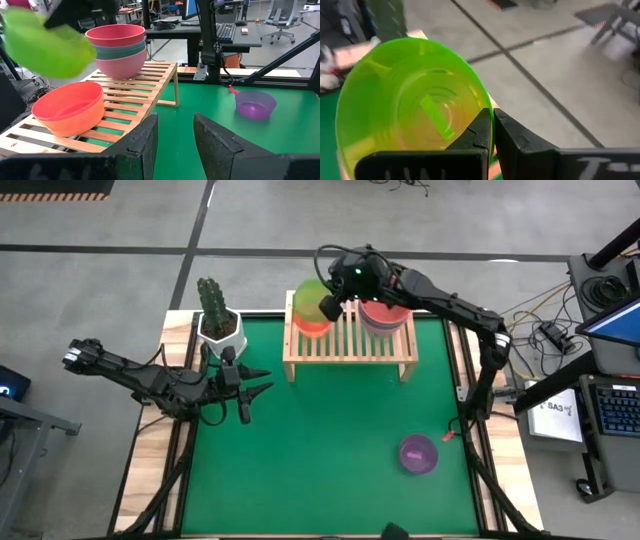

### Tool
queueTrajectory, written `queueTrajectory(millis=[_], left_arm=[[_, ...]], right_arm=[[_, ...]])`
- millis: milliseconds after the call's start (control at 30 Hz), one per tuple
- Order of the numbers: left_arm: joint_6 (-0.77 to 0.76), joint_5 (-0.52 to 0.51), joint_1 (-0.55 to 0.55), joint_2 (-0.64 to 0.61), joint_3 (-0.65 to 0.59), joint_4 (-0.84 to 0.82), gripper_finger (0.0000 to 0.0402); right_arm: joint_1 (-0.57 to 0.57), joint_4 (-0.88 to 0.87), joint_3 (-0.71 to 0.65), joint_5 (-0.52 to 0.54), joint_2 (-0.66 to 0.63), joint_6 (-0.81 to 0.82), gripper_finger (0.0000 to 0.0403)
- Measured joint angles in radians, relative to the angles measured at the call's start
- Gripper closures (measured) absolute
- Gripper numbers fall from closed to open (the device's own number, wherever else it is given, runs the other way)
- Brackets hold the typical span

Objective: Place and stack bowls onto a shelf
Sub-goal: Stack the green bowl on top of the light orange bowl on the shelf

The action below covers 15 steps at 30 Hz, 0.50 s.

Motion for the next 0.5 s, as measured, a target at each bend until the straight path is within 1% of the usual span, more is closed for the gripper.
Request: queueTrajectory(millis=[200, 367, 500], left_arm=[[0.000, 0.000, 0.000, 0.000, 0.000, 0.000, 0.0293], [0.000, 0.000, 0.000, 0.000, 0.000, 0.000, 0.0293], [0.009, 0.000, 0.000, 0.000, 0.000, -0.001, 0.0293]], right_arm=[[-0.032, -0.044, 0.004, -0.051, 0.059, -0.005, 0.0394], [-0.030, -0.045, 0.005, -0.052, 0.091, -0.057, 0.0394], [-0.030, -0.045, 0.005, -0.052, 0.100, -0.058, 0.0392]])
